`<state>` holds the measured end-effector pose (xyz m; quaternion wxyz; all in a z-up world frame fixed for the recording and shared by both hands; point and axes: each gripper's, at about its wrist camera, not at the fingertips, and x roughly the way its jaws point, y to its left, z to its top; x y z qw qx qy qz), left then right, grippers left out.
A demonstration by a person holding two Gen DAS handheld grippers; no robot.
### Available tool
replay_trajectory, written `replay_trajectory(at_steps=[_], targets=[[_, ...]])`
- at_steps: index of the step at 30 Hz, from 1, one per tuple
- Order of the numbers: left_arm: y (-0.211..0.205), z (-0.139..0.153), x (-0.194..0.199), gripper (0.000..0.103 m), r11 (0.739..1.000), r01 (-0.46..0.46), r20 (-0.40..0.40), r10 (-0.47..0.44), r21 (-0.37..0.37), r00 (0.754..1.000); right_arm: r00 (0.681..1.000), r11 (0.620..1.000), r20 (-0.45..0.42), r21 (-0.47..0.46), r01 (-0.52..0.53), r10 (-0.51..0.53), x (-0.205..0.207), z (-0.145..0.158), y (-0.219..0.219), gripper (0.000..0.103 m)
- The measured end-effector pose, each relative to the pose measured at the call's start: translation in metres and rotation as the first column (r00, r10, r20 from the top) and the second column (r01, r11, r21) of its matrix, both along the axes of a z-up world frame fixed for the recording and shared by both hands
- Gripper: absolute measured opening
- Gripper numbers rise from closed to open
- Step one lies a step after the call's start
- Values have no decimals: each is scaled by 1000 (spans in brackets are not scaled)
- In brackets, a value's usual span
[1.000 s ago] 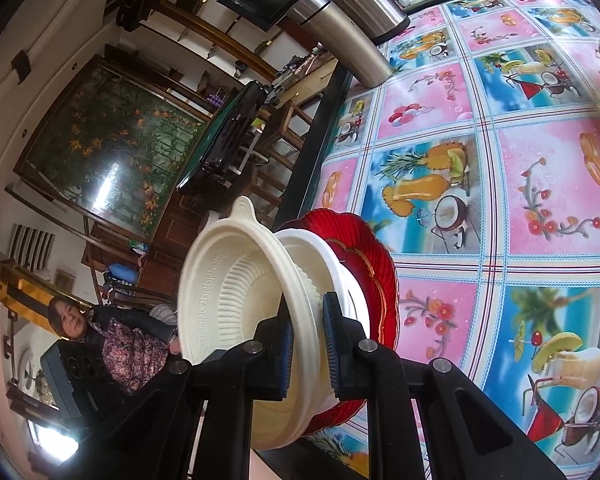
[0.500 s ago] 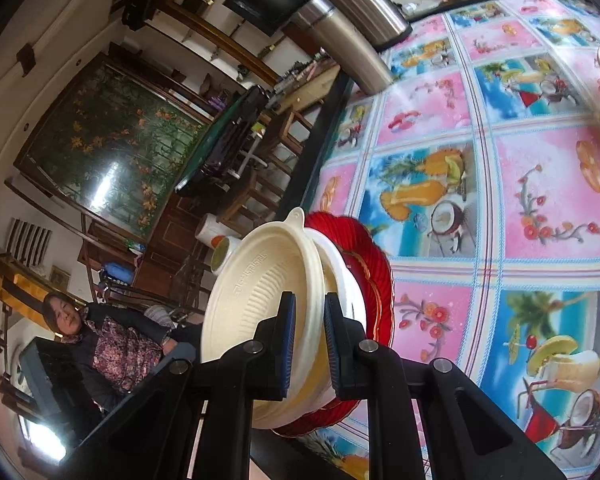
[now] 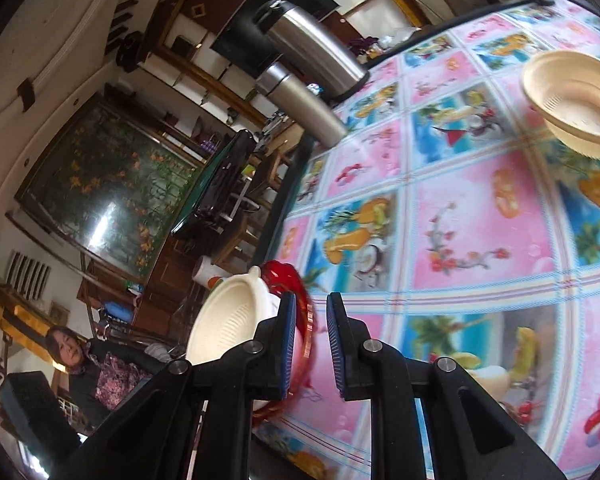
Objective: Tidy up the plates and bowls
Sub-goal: 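Open both grippers and release the beige bowl on the stack, then move both grippers to the smaller beige bowl on the table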
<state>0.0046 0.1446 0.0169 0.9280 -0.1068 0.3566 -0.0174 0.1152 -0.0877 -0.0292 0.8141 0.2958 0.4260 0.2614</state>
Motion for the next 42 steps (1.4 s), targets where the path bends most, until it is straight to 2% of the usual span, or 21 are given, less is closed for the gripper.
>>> replay_trajectory(at_steps=[5,7,8,10,12,13,16,21,23,26,28,29,32,35,38,42], targets=[[-46,-2,-5,16,994,104,-25,-103,36,994,1000,1000,-17,-6,9,-9,-5,-9,-21,20],[-65,-4,-6,16,989,142,-44,-140,50,989,1000,1000,-19,-23,17,-18,-8,-11,-30,27],[-74,-6,-5,17,985,161,-54,-158,55,986,999,999,-16,-32,28,-29,-9,-11,-36,34],[-90,-10,-3,37,979,197,-82,-193,53,978,999,997,-2,-54,47,-47,-15,-11,-47,46],[-103,-14,-3,54,974,221,-101,-216,51,971,997,994,16,-89,70,-69,-19,-8,-60,53],[-112,-17,-2,56,970,238,-115,-230,57,966,996,990,28,-107,87,-84,-20,-7,-69,57],[-136,-27,1,56,957,282,-167,-267,73,949,990,982,63,-138,132,-125,-25,-4,-94,64],[-179,-44,0,56,930,357,-238,-329,85,914,970,963,146,-162,218,-195,-30,-1,-134,65],[-192,-46,-5,56,920,383,-253,-351,88,902,945,948,223,-153,278,-241,-36,1,-150,65],[-201,-47,-12,56,908,406,-268,-369,99,890,880,913,349,-130,387,-323,-48,2,-169,71],[-202,-45,-16,56,903,414,-271,-372,113,888,841,887,403,-130,443,-361,-53,2,-175,72],[-201,-43,-17,56,903,412,-271,-370,118,889,832,882,413,-125,454,-370,-55,2,-178,72],[-198,-38,-15,56,908,398,-260,-356,131,897,824,879,420,-114,464,-381,-55,3,-182,74],[-196,-37,-13,57,914,386,-256,-345,130,903,831,879,407,-122,460,-379,-52,5,-182,75],[-201,-40,-7,57,910,391,-266,-346,138,899,840,881,392,-131,454,-375,-47,11,-184,75],[-213,-40,5,57,900,413,-273,-366,139,890,833,853,393,-189,487,-388,-32,35,-198,76]])
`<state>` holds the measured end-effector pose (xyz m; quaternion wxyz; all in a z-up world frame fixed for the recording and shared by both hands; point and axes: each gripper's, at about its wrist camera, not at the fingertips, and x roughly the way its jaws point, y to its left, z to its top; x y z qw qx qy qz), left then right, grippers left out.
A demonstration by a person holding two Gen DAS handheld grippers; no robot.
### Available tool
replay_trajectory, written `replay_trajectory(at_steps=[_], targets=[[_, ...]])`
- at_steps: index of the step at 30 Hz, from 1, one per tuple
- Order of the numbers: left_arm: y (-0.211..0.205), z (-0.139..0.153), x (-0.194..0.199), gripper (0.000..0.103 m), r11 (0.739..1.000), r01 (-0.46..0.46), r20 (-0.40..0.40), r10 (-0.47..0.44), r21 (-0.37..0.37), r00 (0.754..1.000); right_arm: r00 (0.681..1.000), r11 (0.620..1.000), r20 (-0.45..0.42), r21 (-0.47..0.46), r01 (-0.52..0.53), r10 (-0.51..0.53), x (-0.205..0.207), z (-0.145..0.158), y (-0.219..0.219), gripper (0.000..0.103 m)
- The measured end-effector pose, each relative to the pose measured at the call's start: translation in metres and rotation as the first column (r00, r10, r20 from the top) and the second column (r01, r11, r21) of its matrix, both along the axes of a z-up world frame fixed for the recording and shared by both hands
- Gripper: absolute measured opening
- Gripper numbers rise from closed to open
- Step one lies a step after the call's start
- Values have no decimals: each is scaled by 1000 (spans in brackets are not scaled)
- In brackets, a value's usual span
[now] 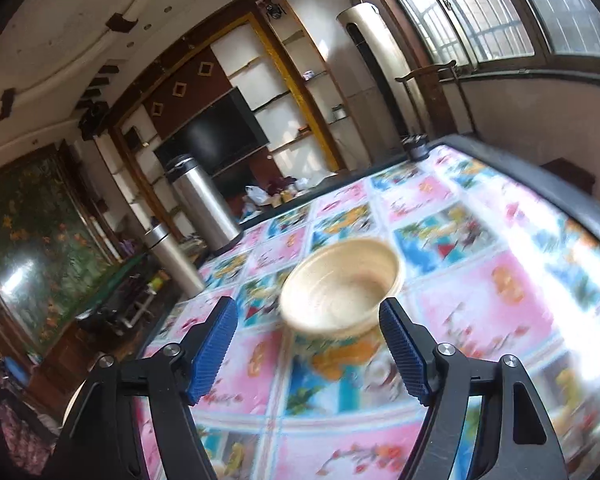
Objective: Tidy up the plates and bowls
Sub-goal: 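Move both grippers to the smaller beige bowl on the table, then close both grippers on the smaller beige bowl rim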
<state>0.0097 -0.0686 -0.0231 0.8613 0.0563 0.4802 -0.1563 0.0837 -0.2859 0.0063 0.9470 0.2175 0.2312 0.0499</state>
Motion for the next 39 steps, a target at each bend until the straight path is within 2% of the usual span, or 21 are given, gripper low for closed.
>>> replay_trajectory(at_steps=[3,8,11,12,14,17,19,21,23,25,27,30,32,34,36,39], targets=[[-9,9,21,57,1000,1,15,-1,-3,1000,997,996,-3,-42,83,-83,16,22,-19,86],[-17,21,65,57,997,-31,-2,31,-64,1000,976,975,-16,-57,214,-215,47,36,-59,86],[-21,24,97,57,993,-62,-28,60,-101,998,967,969,-55,-5,248,-248,63,26,-85,86],[-22,24,106,57,991,-69,-35,66,-115,997,965,965,-71,58,257,-253,66,18,-96,87],[-22,23,130,57,985,-111,-50,105,-133,993,972,958,-92,169,230,-217,70,2,-107,87],[-18,15,165,57,963,-179,-101,161,-204,982,982,942,-164,304,140,-92,88,-29,-114,87],[-18,9,188,57,941,-224,-125,198,-253,972,973,900,-227,430,67,36,105,-52,-117,87],[-20,5,204,57,925,-254,-130,225,-281,966,959,858,-264,511,48,103,112,-67,-118,87],[-25,-1,219,57,908,-282,-133,252,-309,959,948,846,-293,530,53,124,116,-77,-117,87],[-33,-10,233,57,902,-290,-144,256,-321,956,945,849,-303,525,57,124,116,-79,-115,86],[-36,-16,240,57,898,-299,-143,266,-324,953,947,831,-292,553,52,135,118,-82,-117,85],[-34,-26,244,57,876,-311,-127,284,-369,950,942,811,-294,583,40,165,122,-88,-116,78],[-33,-35,247,57,867,-304,-123,278,-395,953,933,816,-313,577,40,176,127,-92,-110,71],[-34,-43,251,57,867,-280,-163,232,-412,959,927,827,-331,561,41,178,132,-95,-103,60],[-32,-47,252,57,855,-271,-185,208,-442,960,922,841,-343,540,38,179,134,-97,-97,56],[-34,-49,251,57,855,-251,-185,185,-454,965,926,858,-340,512,38,162,135,-96,-93,55]])
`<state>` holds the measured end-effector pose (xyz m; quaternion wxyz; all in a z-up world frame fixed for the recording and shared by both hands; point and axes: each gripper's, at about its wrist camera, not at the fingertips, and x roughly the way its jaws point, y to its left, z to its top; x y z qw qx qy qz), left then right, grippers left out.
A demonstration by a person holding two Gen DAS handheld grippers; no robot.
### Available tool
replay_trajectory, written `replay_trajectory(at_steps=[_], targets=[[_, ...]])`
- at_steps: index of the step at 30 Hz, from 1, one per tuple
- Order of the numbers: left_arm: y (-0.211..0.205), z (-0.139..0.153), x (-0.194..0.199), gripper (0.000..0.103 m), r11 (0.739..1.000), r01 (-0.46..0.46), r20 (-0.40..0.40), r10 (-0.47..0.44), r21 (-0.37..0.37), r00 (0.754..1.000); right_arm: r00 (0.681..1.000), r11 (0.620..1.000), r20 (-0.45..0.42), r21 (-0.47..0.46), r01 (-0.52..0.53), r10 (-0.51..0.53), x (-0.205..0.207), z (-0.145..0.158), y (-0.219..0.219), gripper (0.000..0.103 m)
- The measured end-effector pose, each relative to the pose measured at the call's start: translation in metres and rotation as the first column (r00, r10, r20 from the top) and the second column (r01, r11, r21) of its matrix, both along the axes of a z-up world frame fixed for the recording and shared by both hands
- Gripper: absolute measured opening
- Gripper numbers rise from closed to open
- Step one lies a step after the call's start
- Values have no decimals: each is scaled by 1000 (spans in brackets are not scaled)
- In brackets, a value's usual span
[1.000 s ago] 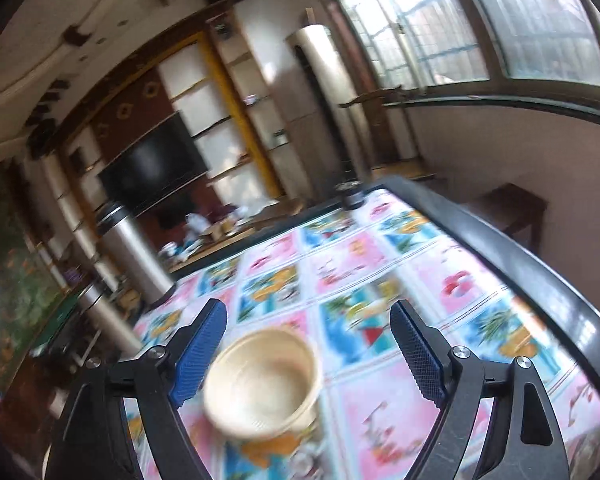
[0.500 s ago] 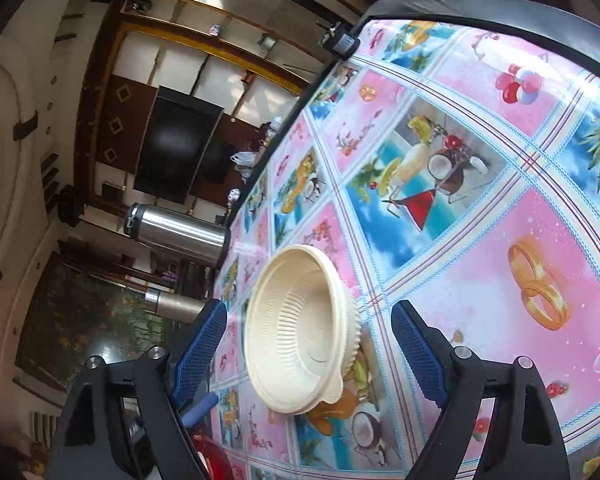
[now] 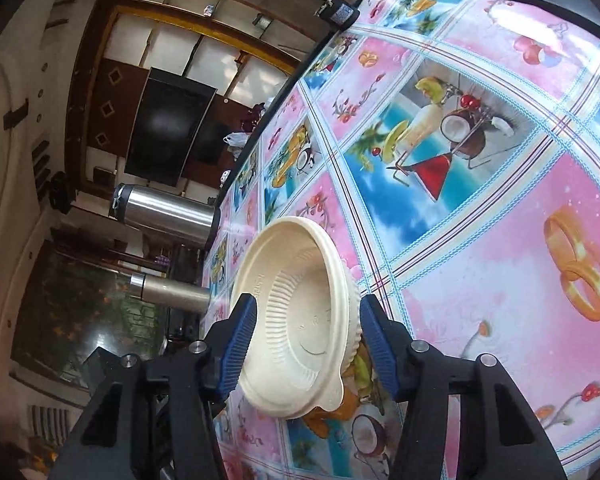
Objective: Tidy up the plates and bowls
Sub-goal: 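Close both grippers on the smaller beige bowl rim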
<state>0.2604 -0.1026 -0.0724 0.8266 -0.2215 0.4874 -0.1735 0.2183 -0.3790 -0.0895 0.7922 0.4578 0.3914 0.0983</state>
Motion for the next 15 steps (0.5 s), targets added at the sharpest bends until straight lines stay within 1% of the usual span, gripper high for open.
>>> replay_trajectory(at_steps=[2,6,9,13,14,15], targets=[[-1,-1,0,57,1000,9,7,-8,-14,1000,1000,1000,4,-19,8,-8,-1,0,1,54],[-4,-3,0,57,998,34,-3,-35,-49,999,1000,1000,-12,-24,11,-12,0,-5,4,50],[-4,1,-3,56,999,32,23,-31,-41,999,1000,999,-12,-37,6,-6,3,-6,6,47],[-2,4,-5,56,999,26,41,-25,-32,999,1000,999,-2,-48,-7,7,3,-5,12,46],[-3,3,-4,54,999,27,40,-26,-28,999,1000,999,-1,-49,-7,7,3,-5,13,46],[-3,2,-4,46,999,28,38,-27,-25,999,1000,999,0,-51,-8,8,3,-6,14,46]])
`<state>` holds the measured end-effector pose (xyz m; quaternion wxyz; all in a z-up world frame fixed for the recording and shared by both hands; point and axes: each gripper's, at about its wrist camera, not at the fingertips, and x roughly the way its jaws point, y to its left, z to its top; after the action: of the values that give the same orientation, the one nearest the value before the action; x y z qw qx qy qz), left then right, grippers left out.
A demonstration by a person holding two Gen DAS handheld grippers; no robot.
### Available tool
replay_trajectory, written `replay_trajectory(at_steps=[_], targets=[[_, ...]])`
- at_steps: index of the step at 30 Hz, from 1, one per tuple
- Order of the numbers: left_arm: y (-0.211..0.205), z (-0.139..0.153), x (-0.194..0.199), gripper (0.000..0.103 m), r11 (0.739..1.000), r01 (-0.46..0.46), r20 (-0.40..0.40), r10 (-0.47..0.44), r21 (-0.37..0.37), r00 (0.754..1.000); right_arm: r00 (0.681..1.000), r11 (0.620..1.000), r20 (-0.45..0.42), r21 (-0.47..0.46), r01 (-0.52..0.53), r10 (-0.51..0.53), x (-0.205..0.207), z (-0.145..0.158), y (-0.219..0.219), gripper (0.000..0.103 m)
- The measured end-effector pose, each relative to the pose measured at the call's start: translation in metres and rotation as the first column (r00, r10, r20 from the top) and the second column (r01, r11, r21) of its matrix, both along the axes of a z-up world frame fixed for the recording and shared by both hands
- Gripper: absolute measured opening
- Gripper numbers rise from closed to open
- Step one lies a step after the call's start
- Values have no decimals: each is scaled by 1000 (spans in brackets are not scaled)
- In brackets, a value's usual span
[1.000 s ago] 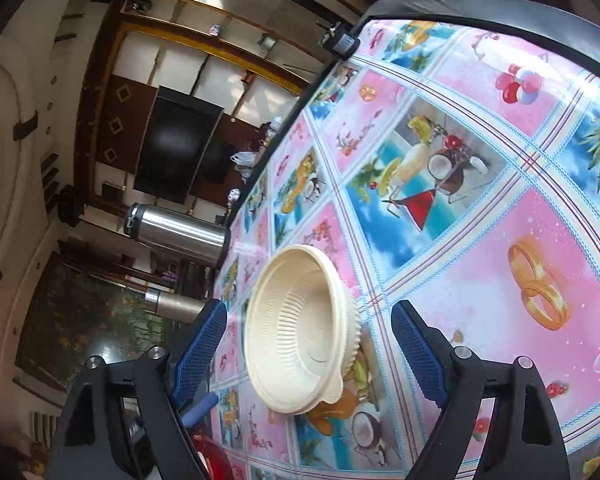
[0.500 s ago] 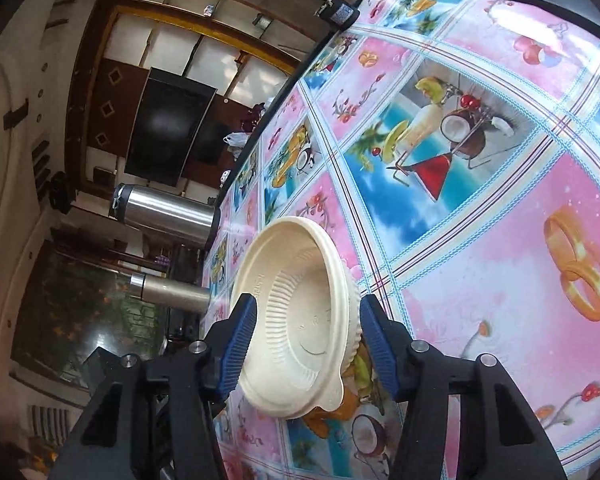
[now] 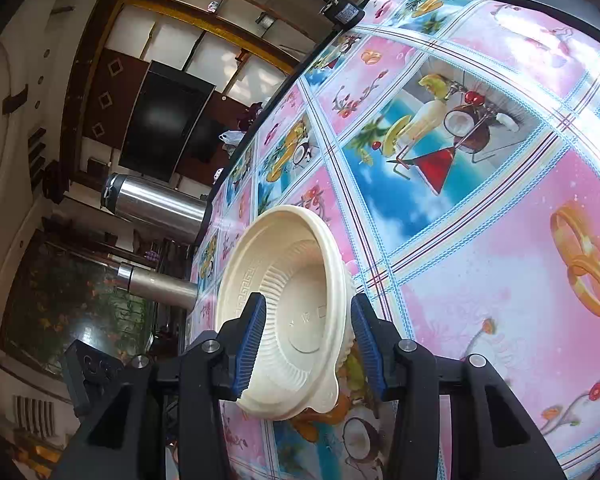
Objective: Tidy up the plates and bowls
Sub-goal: 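Close both grippers on the smaller beige bowl rim, then lift the smaller beige bowl and carry it over the plate stack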
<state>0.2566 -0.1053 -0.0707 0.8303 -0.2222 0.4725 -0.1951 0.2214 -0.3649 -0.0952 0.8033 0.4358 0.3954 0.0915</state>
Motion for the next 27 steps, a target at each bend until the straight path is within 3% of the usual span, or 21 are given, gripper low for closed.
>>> replay_trajectory(at_steps=[1,4,7,12,16,27], targets=[[-1,-1,1,36,1000,3,-5,-3,4,1000,1000,1000,1,-4,0,0,0,0,1,46],[0,-5,3,20,1000,4,-12,-4,2,1000,1000,1000,5,-8,2,-2,0,0,2,42],[2,-9,3,12,1000,-6,-22,6,0,1000,1000,1000,4,-10,10,-10,-1,-2,0,34],[2,-6,1,10,1000,-8,-10,8,5,1000,1000,1000,-8,-12,16,-16,0,-5,-1,27],[2,-5,1,10,1000,-11,-3,11,15,1000,1000,999,-13,-33,25,-26,0,-6,-2,16],[0,1,-3,8,1000,-3,26,2,30,1000,1000,996,-14,-84,20,-21,-5,-9,6,13]])
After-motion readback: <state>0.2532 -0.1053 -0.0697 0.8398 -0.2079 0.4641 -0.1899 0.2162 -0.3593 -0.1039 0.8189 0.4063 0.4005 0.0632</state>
